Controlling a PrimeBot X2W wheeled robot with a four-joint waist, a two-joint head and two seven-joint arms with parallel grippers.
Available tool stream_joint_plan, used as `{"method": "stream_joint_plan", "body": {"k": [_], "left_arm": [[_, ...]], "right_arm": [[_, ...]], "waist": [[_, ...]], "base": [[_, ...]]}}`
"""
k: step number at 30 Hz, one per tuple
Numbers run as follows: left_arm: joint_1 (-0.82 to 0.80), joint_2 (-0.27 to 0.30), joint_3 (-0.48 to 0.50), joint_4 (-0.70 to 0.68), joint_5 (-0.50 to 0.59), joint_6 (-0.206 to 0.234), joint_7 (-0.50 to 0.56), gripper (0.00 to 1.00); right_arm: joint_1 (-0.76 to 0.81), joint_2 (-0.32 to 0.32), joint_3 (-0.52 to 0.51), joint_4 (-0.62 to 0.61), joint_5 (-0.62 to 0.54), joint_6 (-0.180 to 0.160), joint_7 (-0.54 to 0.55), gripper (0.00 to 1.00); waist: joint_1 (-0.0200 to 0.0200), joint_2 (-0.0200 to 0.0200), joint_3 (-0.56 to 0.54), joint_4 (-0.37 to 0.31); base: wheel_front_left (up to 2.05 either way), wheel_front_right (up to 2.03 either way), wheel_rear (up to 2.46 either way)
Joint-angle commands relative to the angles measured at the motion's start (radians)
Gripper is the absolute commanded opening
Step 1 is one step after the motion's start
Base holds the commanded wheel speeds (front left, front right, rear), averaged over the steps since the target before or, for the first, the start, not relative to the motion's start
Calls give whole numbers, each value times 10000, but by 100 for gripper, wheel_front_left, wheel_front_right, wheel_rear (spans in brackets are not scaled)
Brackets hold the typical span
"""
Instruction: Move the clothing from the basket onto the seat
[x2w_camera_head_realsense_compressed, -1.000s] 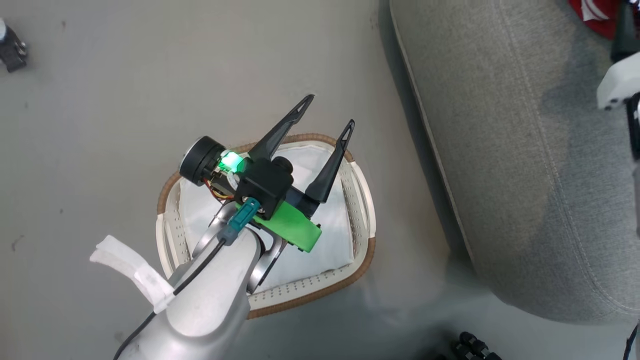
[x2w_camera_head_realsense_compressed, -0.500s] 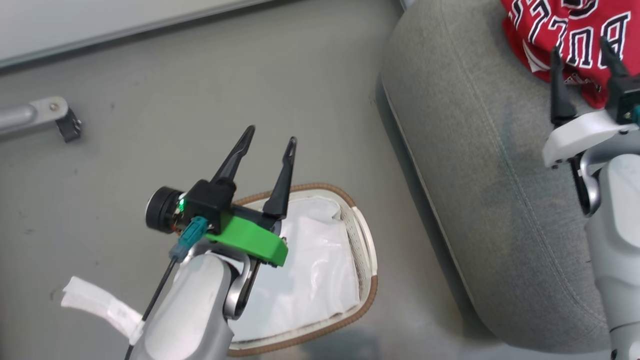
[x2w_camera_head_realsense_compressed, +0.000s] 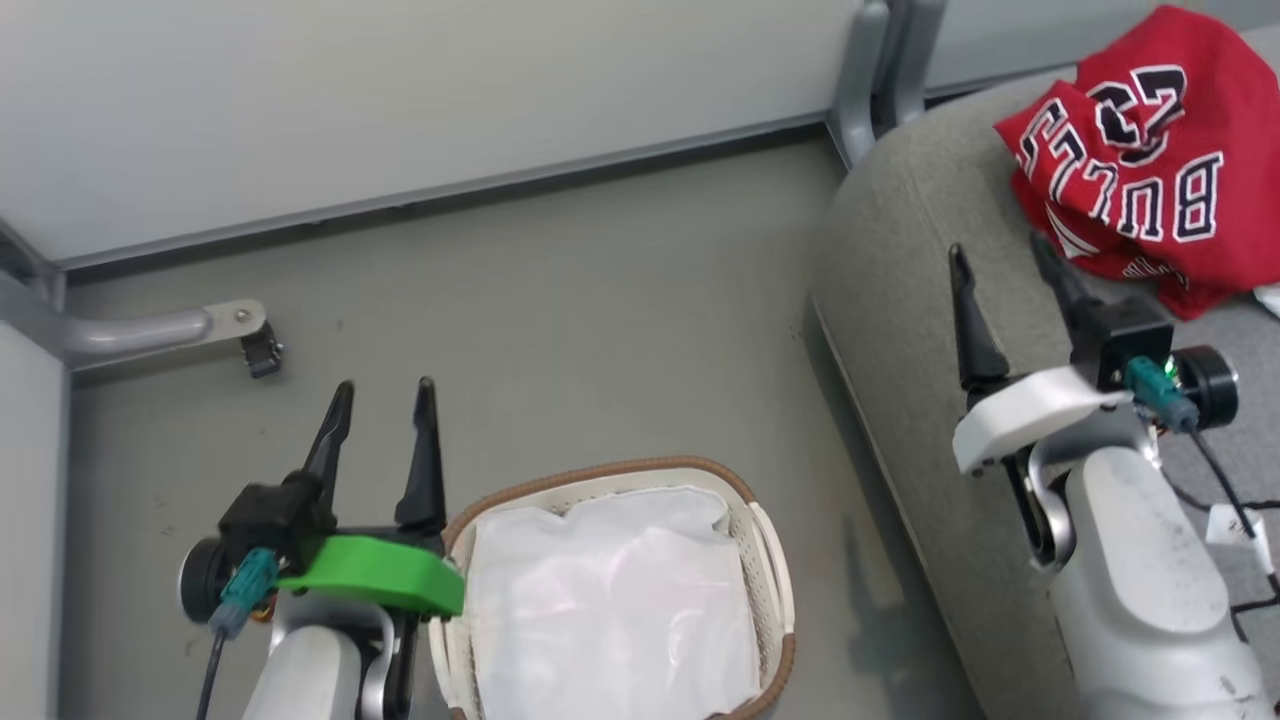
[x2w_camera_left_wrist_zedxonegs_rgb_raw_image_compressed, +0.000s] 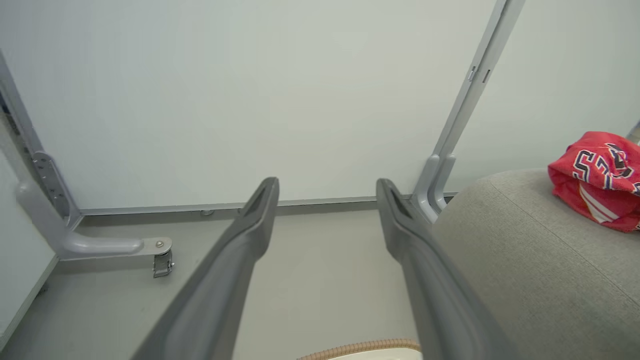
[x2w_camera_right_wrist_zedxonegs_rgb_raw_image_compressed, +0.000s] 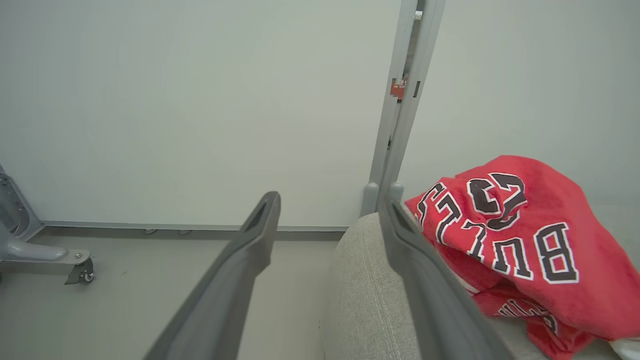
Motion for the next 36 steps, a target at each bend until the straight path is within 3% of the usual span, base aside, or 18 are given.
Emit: {"method": "stream_joint_plan", "body": {"k": [1,8,15,22,36], "left_arm": [[334,-7,183,-45,56,-4,-3,100],[1326,-29,930,-137,71,-94,-4,100],[1988,-44,891,-147,-191,-102,-4,100],[2528,-41,586,-181,-437,30,-4,100],[2677,-41,579,-236,-365,127,-4,100]], "right_arm": [[395,63,142,-84,107,-15,-43,100],[1470,127,866,-500,1295,-15,-41,100],[2666,123,1157,-928,2017,-15,-34,100],[3650,135,1063,-1240,1757,-15,-32,100],[3935,136,1124,-1364,1554,-15,-34,100]], "waist": [[1,0,-515,537],[1,0,-818,940],[1,0,-1165,1317],[1,0,-1574,1429],[1,0,-1767,1334]], "base": [[0,0,0],[0,0,0],[0,0,0],[0,0,0],[0,0,0]]}}
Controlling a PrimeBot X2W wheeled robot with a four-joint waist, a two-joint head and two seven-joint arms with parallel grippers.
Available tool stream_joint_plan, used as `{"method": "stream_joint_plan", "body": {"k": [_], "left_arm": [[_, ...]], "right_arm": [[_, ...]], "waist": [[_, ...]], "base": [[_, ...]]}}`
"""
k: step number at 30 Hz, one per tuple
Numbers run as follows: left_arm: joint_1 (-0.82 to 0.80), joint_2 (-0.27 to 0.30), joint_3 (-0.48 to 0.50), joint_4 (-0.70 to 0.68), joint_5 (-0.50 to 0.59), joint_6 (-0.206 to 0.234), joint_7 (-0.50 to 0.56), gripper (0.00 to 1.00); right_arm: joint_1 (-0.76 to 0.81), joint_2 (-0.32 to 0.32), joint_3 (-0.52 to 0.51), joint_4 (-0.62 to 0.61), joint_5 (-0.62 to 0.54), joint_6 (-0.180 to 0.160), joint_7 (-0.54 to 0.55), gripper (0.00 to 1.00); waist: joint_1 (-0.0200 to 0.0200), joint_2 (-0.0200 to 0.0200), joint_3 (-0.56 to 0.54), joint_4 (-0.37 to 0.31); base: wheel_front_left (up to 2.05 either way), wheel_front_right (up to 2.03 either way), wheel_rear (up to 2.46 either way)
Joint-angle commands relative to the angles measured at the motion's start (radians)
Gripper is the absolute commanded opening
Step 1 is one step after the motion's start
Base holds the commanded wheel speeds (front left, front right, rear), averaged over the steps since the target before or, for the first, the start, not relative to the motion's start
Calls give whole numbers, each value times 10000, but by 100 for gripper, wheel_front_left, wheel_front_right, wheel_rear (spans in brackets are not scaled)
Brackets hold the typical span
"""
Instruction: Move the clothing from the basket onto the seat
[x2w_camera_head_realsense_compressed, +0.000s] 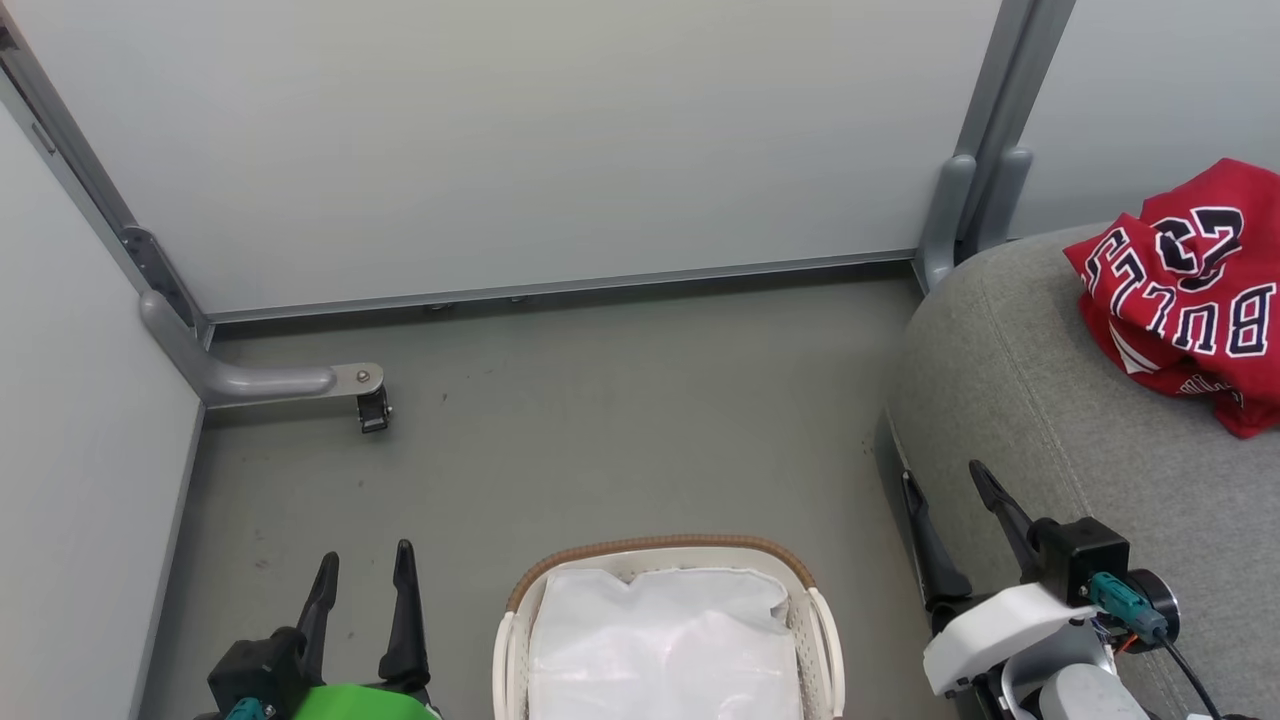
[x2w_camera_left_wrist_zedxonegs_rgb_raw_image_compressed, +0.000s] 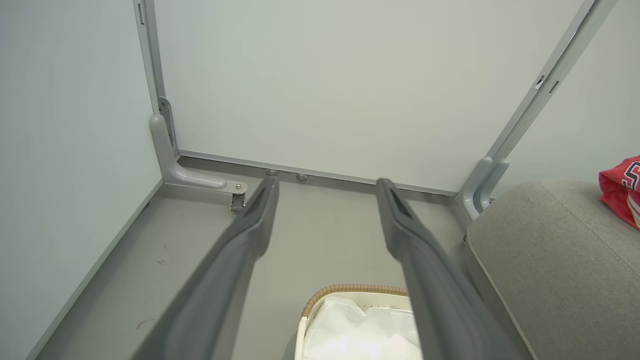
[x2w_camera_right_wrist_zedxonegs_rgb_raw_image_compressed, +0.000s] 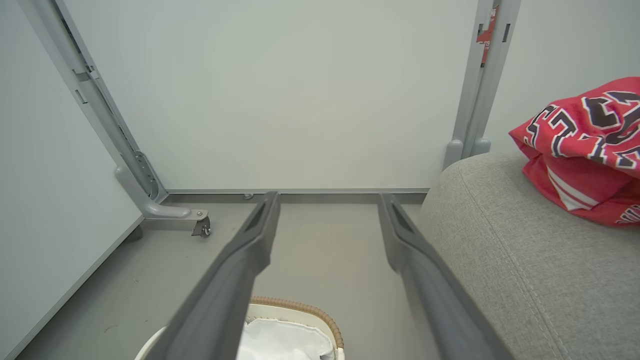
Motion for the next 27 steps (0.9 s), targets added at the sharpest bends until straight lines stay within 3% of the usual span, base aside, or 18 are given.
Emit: {"method": "stream_joint_plan", "body": {"k": [1,13,14,17,27], "left_arm": [[114,4,27,-7,123,42,-4,100],[52,4,20,100,148,-39,-2,100],[4,-2,-3,143,120,-8,1,0],[30,-4,-21,388,74,-12,16,0],[-202,-1,291,318,-1646,-108,519,0]], "right_arm": [[148,-40,11,-8,-6,-15,-20,100],[110,-41,80,25,96,-15,-20,100],[25,10,85,70,61,0,2,0],[161,44,86,278,107,0,19,0],[126,34,-222,131,2008,-1,527,0]], "waist": [[1,0,-15,-7],[1,0,-51,-7],[1,0,-52,-8],[1,0,-52,-9],[1,0,-38,-67]], "base": [[0,0,0],[0,0,0],[0,0,0],[0,0,0],[0,0,0]]}}
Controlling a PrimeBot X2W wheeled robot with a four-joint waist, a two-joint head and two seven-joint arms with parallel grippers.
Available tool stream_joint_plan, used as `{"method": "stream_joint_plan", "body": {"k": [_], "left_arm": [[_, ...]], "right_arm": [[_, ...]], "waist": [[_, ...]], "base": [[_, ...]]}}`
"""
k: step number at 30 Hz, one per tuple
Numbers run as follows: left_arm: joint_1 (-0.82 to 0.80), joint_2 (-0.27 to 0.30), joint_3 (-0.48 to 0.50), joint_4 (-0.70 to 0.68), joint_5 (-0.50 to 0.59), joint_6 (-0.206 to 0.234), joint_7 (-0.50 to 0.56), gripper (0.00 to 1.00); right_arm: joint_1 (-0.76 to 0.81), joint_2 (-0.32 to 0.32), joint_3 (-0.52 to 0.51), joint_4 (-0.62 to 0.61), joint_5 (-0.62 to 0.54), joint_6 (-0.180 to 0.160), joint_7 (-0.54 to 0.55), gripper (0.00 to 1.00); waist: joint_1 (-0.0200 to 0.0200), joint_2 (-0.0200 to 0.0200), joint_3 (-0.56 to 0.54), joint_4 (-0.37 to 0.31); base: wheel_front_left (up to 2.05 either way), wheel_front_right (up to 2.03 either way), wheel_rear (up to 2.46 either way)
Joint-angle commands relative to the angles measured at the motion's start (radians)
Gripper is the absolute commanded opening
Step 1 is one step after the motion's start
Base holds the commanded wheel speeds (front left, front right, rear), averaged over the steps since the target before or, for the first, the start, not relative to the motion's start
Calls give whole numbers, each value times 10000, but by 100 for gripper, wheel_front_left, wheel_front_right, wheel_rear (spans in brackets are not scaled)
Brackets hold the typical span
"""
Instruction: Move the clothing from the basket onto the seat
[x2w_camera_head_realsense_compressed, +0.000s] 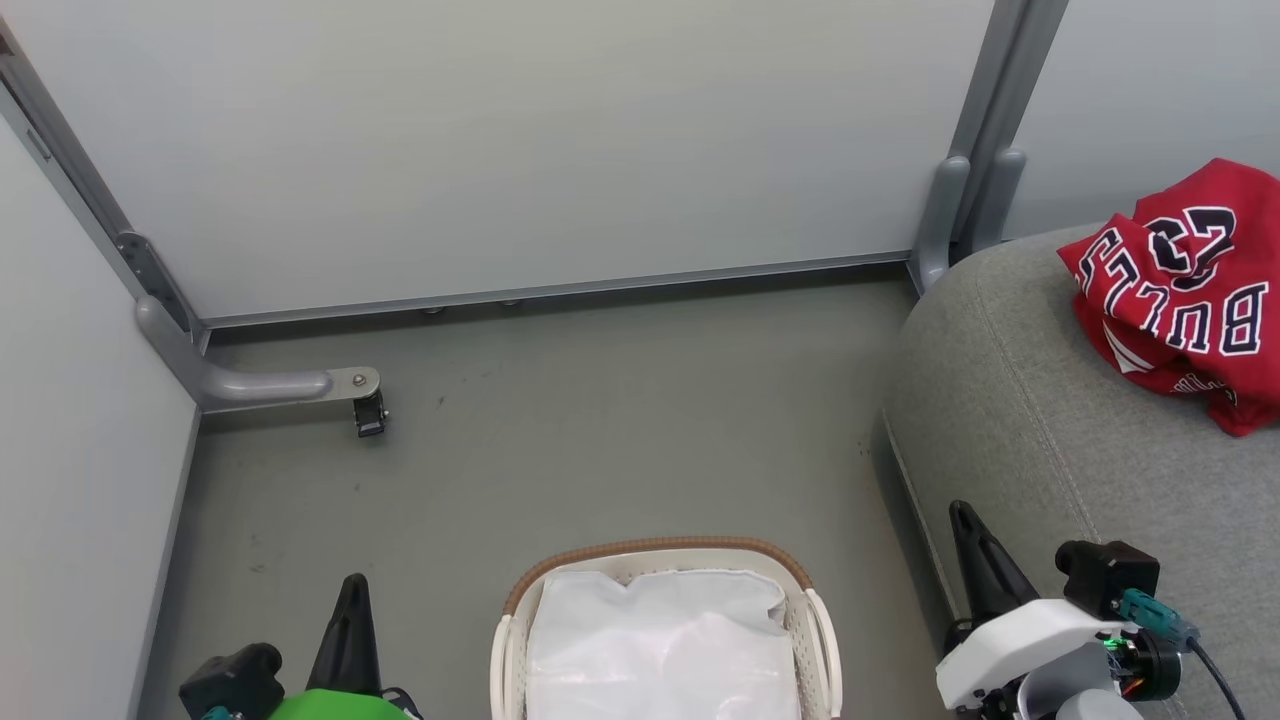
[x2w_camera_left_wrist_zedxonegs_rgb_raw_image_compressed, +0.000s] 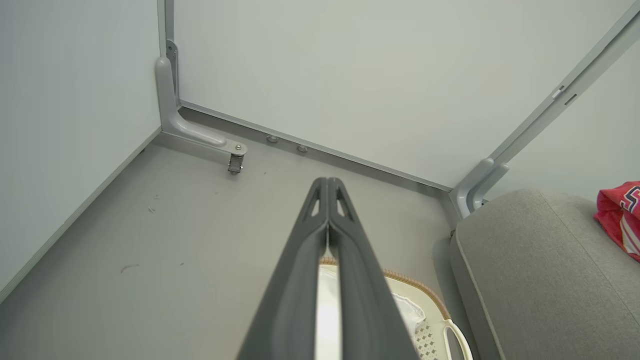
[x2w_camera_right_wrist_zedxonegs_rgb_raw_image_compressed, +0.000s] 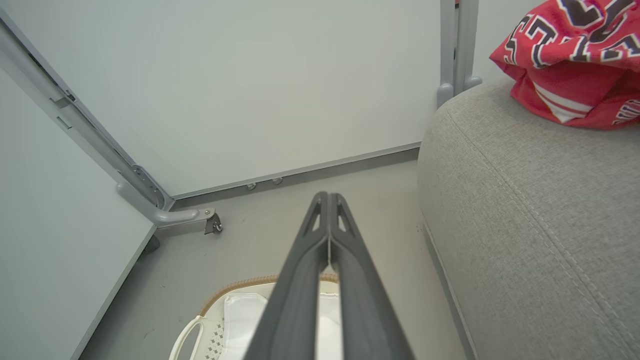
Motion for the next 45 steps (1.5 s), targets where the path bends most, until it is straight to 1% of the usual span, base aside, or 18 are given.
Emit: {"method": "stream_joint_plan", "body": {"k": [1,13,24,29,30,45], "left_arm": [[-255,11,123,-182,-429,-94,91,0],[-503,14,456,-269,-2238,-195,627,0],[-696,16,716,-339,-3666,-272,1046,0],[-812,18,871,-380,-4509,-321,1299,0],[-861,18,932,-396,-4859,-337,1402,0],[-1063,21,1217,-462,-6389,-432,1866,0]], "right_arm": [[-186,-27,-110,-223,493,-1,118,0],[-221,-38,-434,-381,2496,-2,652,0],[-252,-48,-690,-504,4065,-4,1071,0],[-269,-54,-841,-576,5000,-4,1319,0],[-275,-57,-904,-605,5382,-5,1424,0],[-289,-68,-1180,-736,7080,-6,1884,0]], "waist": [[1,0,3,-10],[1,0,20,-79],[1,0,36,-141],[1,0,46,-181],[1,0,50,-198],[1,0,72,-283]], "base": [[0,0,0],[0,0,0],[0,0,0],[0,0,0],[0,0,0],[0,0,0]]}}
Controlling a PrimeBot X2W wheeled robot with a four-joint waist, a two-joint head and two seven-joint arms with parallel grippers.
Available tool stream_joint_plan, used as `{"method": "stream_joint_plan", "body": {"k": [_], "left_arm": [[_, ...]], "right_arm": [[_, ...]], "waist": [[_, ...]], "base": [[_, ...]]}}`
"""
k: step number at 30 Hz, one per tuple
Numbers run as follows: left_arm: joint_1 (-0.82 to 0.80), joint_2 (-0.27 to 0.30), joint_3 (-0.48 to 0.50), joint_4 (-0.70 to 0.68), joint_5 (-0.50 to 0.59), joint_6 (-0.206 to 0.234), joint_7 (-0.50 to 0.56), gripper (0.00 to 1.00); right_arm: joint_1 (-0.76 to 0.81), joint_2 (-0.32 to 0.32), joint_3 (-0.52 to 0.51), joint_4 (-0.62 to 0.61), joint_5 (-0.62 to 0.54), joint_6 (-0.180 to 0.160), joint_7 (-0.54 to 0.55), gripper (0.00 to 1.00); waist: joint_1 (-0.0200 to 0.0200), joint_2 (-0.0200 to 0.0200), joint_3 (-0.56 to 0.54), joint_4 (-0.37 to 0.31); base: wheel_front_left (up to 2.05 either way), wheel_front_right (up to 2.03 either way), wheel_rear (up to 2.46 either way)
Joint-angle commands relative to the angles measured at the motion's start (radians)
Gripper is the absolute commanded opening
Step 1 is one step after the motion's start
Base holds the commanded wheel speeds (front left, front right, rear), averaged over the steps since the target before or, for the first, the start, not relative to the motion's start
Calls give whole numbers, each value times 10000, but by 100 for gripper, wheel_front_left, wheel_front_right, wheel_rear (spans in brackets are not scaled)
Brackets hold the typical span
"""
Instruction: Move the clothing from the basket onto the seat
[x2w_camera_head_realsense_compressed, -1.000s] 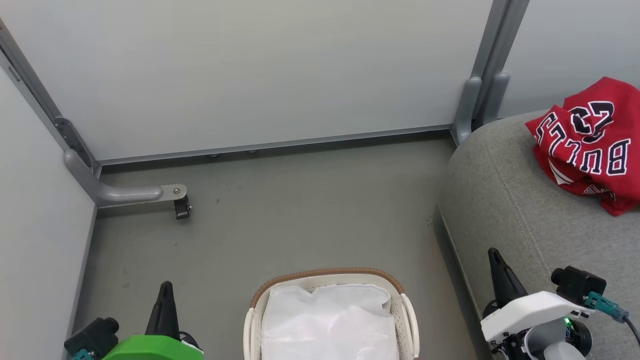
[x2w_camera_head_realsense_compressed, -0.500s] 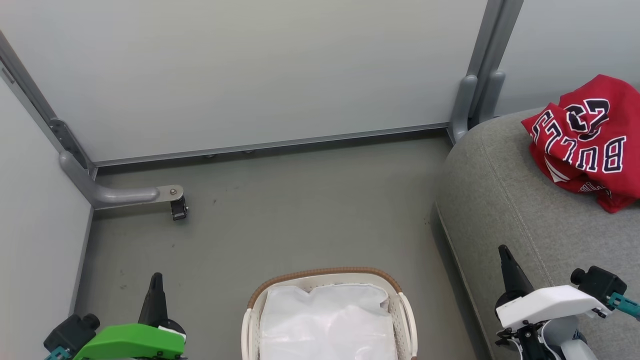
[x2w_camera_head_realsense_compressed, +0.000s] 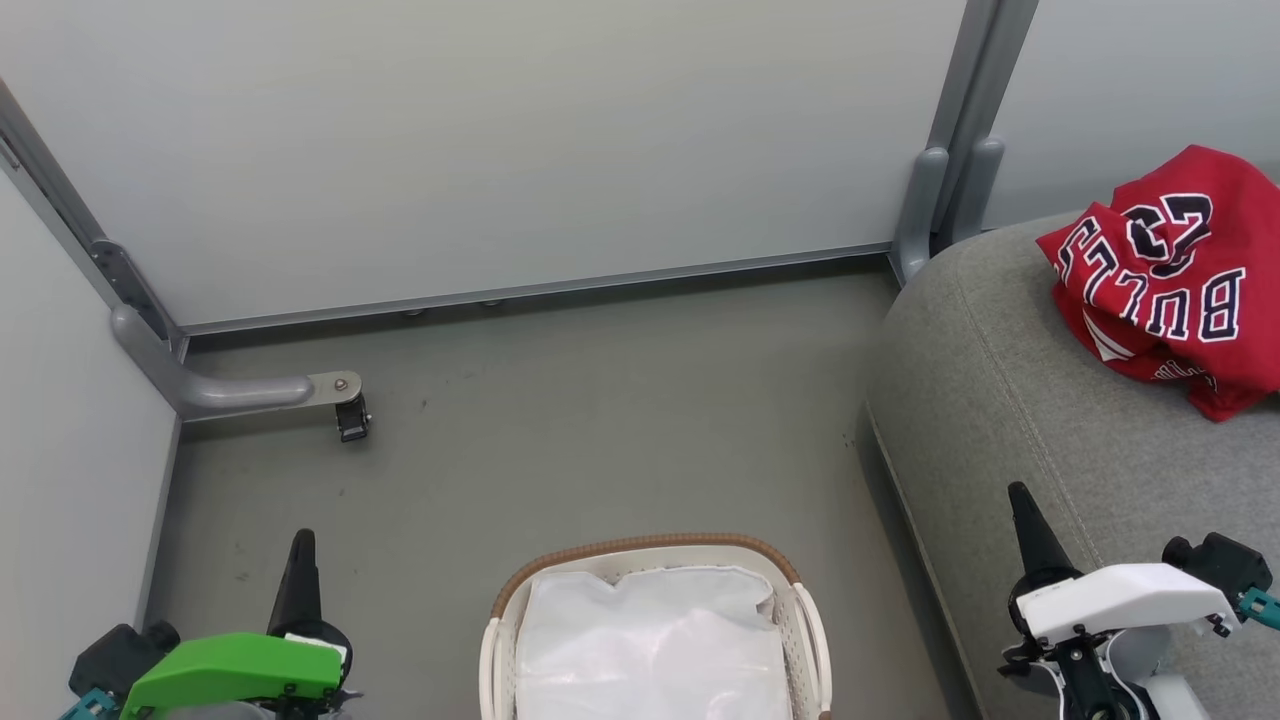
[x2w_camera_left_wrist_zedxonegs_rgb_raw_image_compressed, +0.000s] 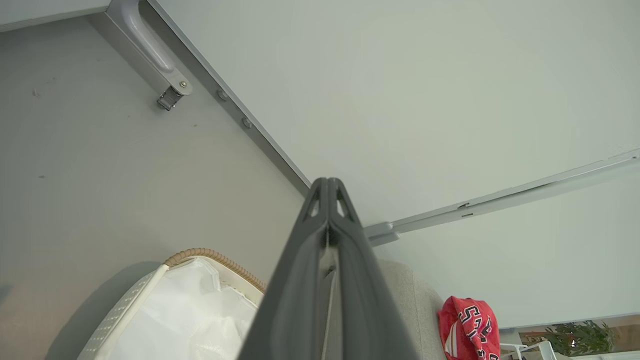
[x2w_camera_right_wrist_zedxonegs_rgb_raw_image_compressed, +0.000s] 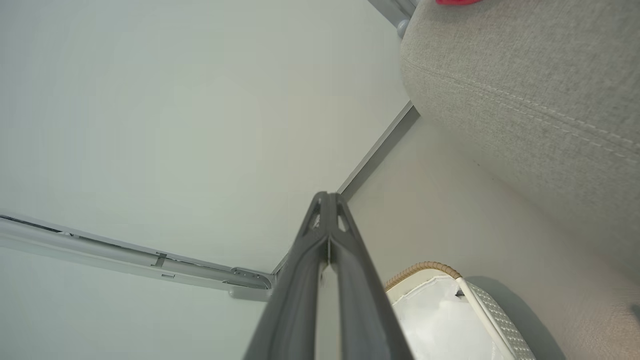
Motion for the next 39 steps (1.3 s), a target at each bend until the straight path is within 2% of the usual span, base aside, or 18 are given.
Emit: {"method": "stream_joint_plan", "body": {"k": [1,39], "left_arm": [[-306,27,74,-126,-253,-79,77,0],[-715,31,660,-264,-3409,-257,1035,0]], "right_arm": [[-168,-51,-76,-158,287,-4,83,0],[-227,-75,-639,-410,3772,-5,1026,0]], "waist": [[0,0,2,-8],[0,0,58,-230]], "base": [[0,0,0],[0,0,0]]}}
